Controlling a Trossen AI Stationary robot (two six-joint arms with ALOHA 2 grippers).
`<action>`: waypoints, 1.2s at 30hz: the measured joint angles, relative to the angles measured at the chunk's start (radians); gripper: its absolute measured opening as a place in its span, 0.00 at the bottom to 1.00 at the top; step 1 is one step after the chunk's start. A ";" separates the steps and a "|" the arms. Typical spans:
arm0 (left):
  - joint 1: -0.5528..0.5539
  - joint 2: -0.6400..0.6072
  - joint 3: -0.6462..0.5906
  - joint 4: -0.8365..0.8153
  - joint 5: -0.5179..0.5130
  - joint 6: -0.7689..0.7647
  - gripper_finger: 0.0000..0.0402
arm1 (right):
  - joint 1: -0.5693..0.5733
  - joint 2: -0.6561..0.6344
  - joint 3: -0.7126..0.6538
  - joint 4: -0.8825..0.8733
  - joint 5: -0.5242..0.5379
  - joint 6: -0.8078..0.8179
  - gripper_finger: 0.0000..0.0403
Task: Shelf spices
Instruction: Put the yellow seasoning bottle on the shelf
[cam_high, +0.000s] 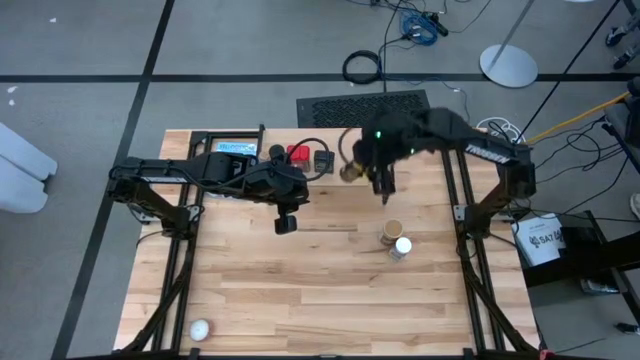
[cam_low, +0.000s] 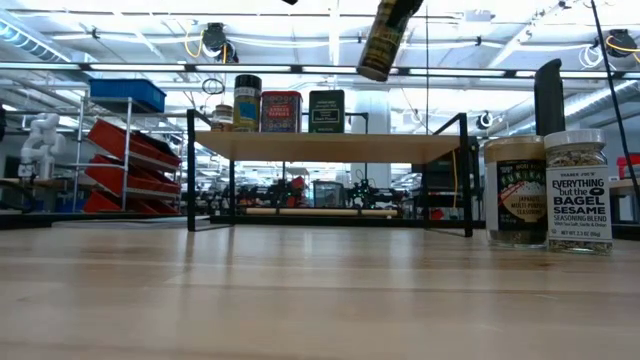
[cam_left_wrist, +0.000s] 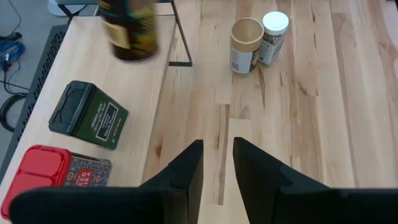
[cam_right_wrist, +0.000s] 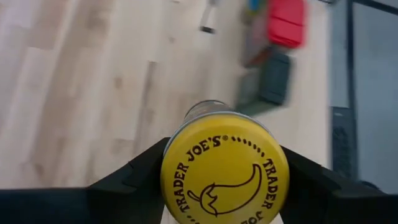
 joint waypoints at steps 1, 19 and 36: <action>0.000 0.000 0.000 0.000 0.000 -0.007 0.24 | -0.023 0.000 0.005 -0.004 -0.002 -0.019 0.56; 0.000 0.000 0.000 0.004 -0.009 -0.009 0.24 | -0.164 0.156 0.007 -0.018 -0.060 -0.232 0.56; 0.000 -0.001 0.000 0.003 -0.009 -0.009 0.24 | -0.173 0.196 0.007 0.010 -0.079 -0.286 0.56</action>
